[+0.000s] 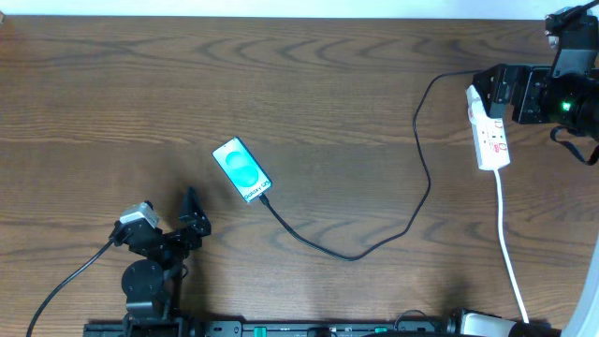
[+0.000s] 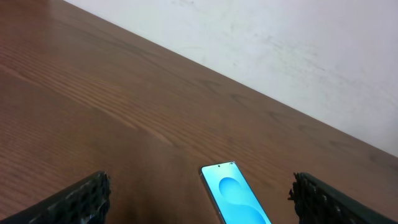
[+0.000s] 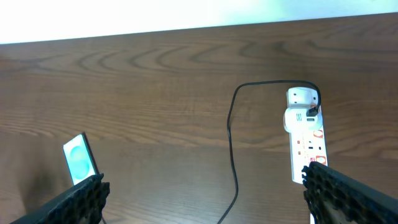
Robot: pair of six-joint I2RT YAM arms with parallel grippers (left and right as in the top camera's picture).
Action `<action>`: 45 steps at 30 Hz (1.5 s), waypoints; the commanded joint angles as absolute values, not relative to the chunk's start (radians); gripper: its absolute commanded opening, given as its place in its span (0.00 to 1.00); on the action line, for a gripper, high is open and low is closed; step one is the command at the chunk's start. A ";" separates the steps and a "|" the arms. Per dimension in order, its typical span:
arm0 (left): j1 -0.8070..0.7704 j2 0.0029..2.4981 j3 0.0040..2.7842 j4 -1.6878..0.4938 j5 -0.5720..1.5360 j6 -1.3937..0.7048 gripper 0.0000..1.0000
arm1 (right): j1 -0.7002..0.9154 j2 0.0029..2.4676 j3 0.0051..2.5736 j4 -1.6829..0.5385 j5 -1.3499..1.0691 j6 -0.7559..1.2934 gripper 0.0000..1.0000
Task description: Plug charger to phone and switch on socket
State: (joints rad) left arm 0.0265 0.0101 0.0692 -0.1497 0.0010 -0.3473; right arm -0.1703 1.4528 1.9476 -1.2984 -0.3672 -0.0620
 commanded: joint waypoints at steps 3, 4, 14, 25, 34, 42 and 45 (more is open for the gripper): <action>0.033 0.005 0.052 -0.182 -0.009 -0.353 0.93 | -0.163 1.453 1.954 -1.299 -0.368 -0.057 0.99; 0.033 0.005 0.052 -0.182 -0.009 -0.353 0.93 | -0.163 1.453 1.954 -1.299 -0.368 -0.057 0.99; 0.033 0.005 0.052 -0.182 -0.009 -0.353 0.93 | -0.118 1.375 1.809 -1.077 -0.373 -0.061 0.99; 0.033 0.005 0.052 -0.182 -0.009 -0.353 0.93 | -0.008 0.989 1.050 -0.177 -0.373 -0.060 0.99; 0.033 0.005 0.052 -0.182 -0.009 -0.353 0.93 | 0.016 0.663 0.533 0.400 -0.364 -0.062 0.99; 0.033 0.005 0.052 -0.182 -0.009 -0.353 0.93 | 0.015 0.334 0.170 0.516 -0.286 -0.107 0.99; 0.033 0.005 0.052 -0.182 -0.009 -0.353 0.94 | 0.015 0.229 0.067 0.516 -0.286 -0.141 0.99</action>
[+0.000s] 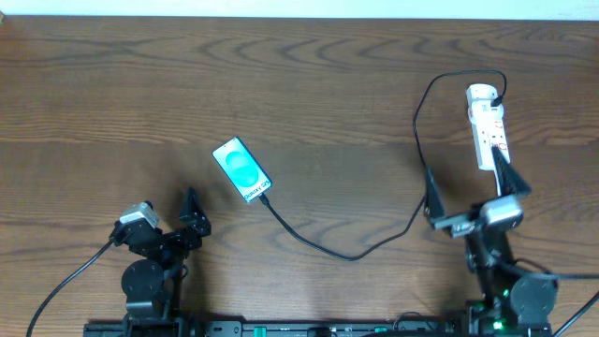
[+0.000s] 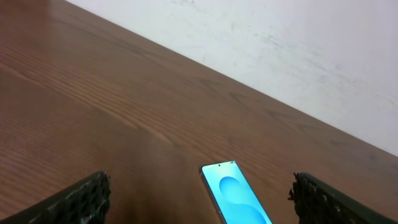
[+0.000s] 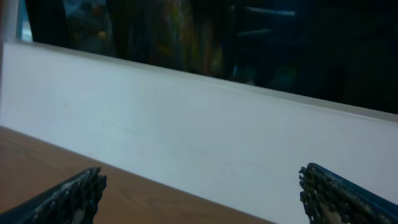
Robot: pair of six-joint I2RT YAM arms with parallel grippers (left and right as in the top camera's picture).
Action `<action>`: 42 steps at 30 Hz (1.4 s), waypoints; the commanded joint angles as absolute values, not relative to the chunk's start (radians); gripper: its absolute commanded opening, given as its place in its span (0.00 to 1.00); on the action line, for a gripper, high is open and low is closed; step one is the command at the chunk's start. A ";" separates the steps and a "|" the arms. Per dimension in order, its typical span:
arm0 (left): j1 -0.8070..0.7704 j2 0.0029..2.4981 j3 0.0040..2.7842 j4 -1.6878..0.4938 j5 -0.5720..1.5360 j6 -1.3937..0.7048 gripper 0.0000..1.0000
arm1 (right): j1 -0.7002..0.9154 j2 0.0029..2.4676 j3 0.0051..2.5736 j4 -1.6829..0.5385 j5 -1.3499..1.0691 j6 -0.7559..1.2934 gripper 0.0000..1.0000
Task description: Plug charger to phone and switch on socket
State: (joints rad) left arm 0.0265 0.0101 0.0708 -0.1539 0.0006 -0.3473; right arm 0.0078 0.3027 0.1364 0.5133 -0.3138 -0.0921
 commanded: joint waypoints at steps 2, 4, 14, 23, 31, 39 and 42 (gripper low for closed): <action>0.033 0.005 0.052 -0.182 -0.009 -0.353 0.93 | 0.015 0.165 0.001 0.501 -0.272 -0.144 0.99; 0.033 0.005 0.052 -0.182 -0.009 -0.353 0.93 | 0.015 0.133 0.006 0.410 -0.261 -0.143 0.99; 0.033 0.005 0.052 -0.182 -0.009 -0.353 0.93 | 0.015 0.099 0.005 0.153 -0.240 -0.159 0.99; 0.033 0.005 0.052 -0.182 -0.009 -0.353 0.93 | 0.015 0.034 0.005 -0.064 -0.159 -0.152 0.99; 0.033 0.005 0.052 -0.182 -0.009 -0.353 0.93 | 0.015 0.031 0.006 -0.068 -0.137 -0.128 0.99; 0.033 0.005 0.052 -0.182 -0.009 -0.353 0.93 | 0.012 0.005 0.006 -0.073 0.049 0.080 0.99; 0.033 0.005 0.052 -0.182 -0.009 -0.353 0.93 | 0.012 0.005 0.006 -0.072 0.068 0.120 0.99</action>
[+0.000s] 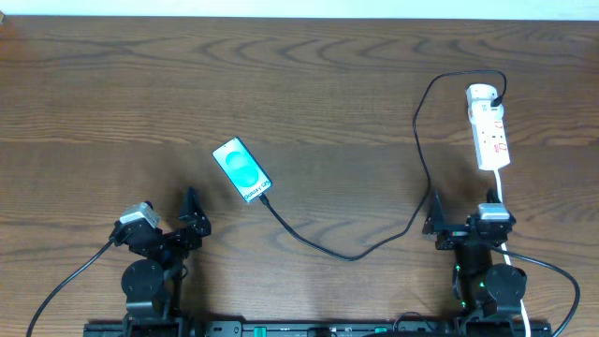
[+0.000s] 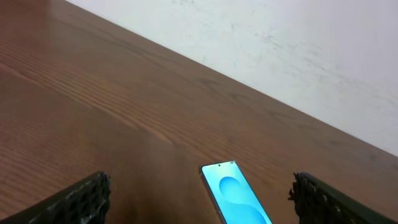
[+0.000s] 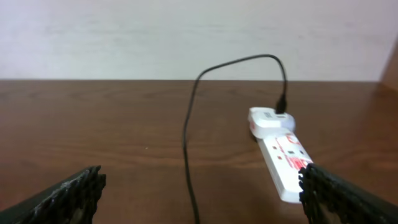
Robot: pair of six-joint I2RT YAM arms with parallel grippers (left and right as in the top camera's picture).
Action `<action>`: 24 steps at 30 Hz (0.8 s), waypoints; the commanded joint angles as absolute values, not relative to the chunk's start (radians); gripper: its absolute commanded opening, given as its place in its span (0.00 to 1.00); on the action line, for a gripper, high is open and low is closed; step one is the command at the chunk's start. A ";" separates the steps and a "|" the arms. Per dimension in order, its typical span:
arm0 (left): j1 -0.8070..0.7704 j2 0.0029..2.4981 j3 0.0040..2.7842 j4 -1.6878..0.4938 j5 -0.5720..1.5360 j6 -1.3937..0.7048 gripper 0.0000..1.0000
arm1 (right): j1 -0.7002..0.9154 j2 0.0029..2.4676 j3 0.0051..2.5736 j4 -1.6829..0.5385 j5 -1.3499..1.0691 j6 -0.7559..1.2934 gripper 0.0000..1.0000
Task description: Plug charger to phone and switch on socket
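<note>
The phone (image 1: 241,169), its blue screen lit, lies left of the table's middle; it also shows ahead in the left wrist view as the phone (image 2: 236,199). A black cable (image 1: 356,255) runs from its near end to a white adapter (image 3: 267,119) at the head of the white power strip (image 1: 490,131). My left gripper (image 2: 199,208) is open and holds nothing, low at the front left, short of the phone. At the front right my right gripper (image 3: 202,199) is open with nothing in it, well short of the power strip (image 3: 283,155).
The strip's white lead (image 1: 501,201) runs toward the front edge beside my right arm. A pale wall (image 3: 186,31) stands behind the table's far edge. Bare wood table (image 1: 112,84) lies at the far left.
My right arm has settled lower at the front right. Its camera, which faced a wall and a dark window, now looks along the table at the power strip. The left arm has not moved.
My right gripper was first out at the far right, at the power strip, with the cable joined to the phone. Then it stood back at the front edge, tilted upward. Now it sits low there, open, facing the strip. The left gripper stayed open throughout.
</note>
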State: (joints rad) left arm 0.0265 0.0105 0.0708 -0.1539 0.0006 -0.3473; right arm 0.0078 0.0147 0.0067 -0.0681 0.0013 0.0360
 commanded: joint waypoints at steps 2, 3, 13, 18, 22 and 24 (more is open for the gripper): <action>0.033 0.005 0.052 -0.182 -0.009 -0.353 0.93 | 0.012 0.005 0.006 -0.071 0.076 0.141 0.99; 0.033 0.005 0.052 -0.182 -0.009 -0.353 0.93 | 0.012 0.005 0.006 -0.071 0.076 0.142 0.99; 0.033 0.005 0.052 -0.182 -0.009 -0.353 0.93 | 0.013 0.005 0.006 -0.071 0.062 0.115 0.99; 0.033 0.005 0.052 -0.182 -0.009 -0.353 0.93 | 0.013 0.005 0.006 -0.071 0.057 0.115 0.99; 0.033 0.005 0.052 -0.182 -0.009 -0.353 0.93 | 0.013 0.005 0.006 -0.071 0.057 0.115 0.99; 0.033 0.005 0.052 -0.182 -0.009 -0.353 0.93 | 0.013 0.005 0.006 -0.071 0.057 0.115 0.99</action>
